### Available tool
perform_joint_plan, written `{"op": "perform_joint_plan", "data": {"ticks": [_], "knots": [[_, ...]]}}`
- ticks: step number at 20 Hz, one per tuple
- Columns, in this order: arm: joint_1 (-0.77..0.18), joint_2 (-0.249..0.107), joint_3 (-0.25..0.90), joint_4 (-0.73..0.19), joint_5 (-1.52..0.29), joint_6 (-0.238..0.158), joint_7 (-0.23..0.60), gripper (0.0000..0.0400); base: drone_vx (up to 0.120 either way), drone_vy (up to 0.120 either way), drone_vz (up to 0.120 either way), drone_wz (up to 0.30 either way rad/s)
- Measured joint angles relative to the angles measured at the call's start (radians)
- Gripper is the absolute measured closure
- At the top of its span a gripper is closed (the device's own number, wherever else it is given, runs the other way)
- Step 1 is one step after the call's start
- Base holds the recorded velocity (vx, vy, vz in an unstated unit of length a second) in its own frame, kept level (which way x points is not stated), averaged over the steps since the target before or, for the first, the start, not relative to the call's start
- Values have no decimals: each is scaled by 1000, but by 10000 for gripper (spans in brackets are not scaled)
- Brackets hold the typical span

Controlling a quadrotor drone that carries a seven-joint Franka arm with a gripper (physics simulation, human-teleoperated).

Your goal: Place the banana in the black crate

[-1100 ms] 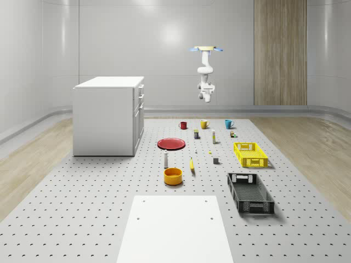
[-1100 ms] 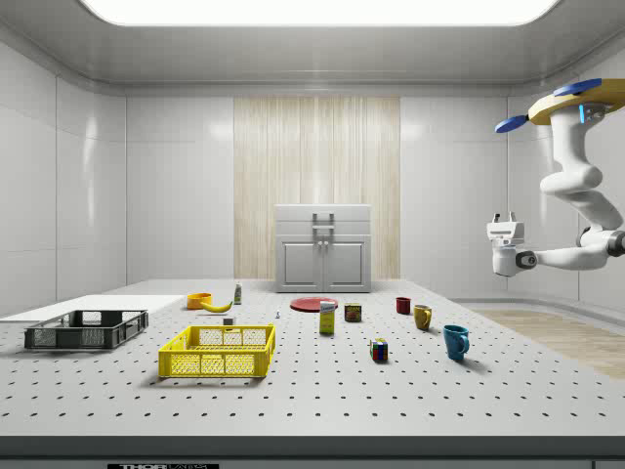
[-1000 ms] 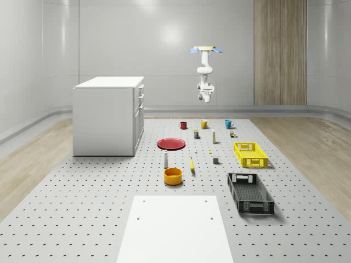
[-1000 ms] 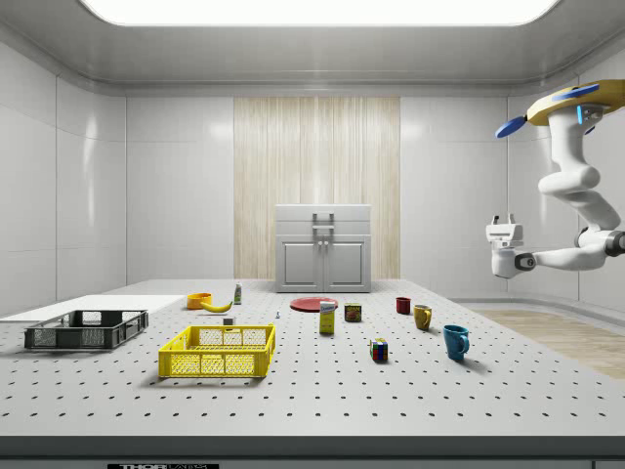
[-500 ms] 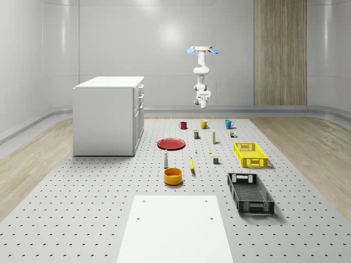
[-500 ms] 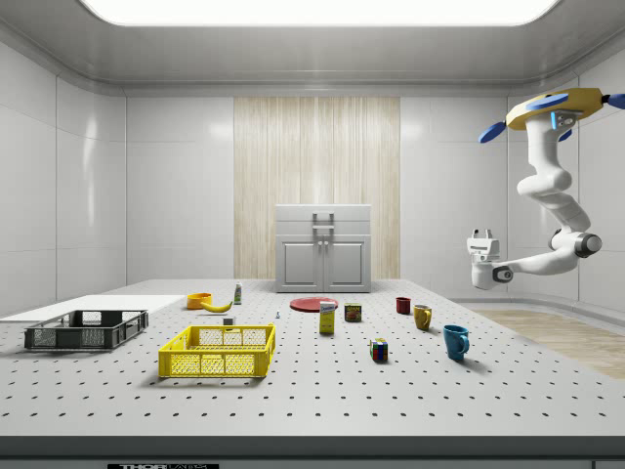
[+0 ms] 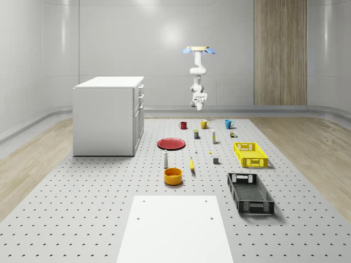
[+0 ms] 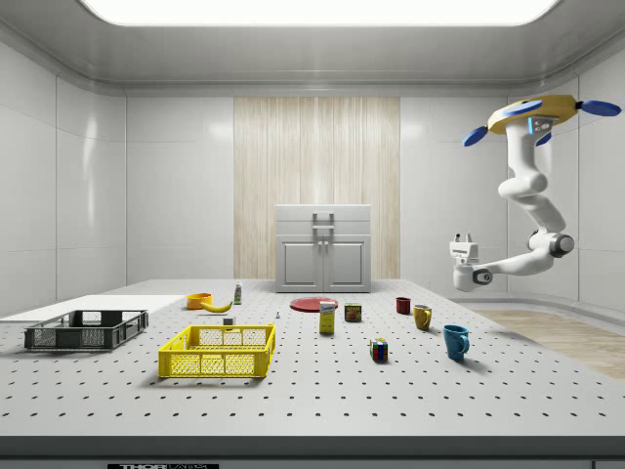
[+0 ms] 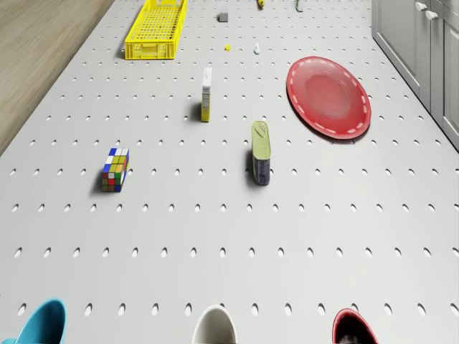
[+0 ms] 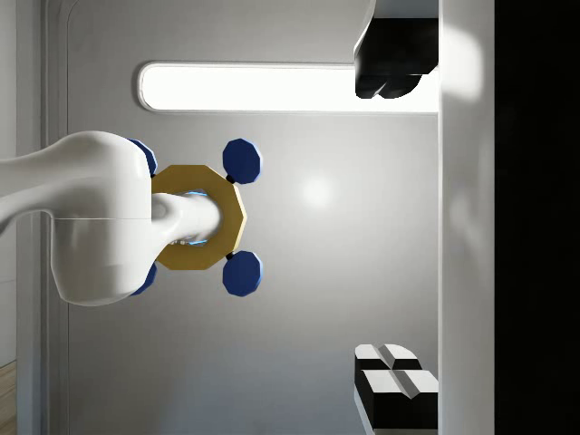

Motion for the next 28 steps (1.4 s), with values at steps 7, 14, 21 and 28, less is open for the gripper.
{"op": "perform_joint_plan", "data": {"ticks": [7, 14, 21, 28], "knots": [[-1, -1, 1, 3, 0, 2, 0, 0, 120, -120, 0, 0], [-2, -4, 2, 0, 0, 6, -1, 0, 120, -120, 0, 0], [-3, -8, 4, -3, -3, 11, -1, 0, 120, -103, 0, 0], [-5, -11, 10, -7, -11, 17, 0, 0, 120, -97, 0, 0]]}}
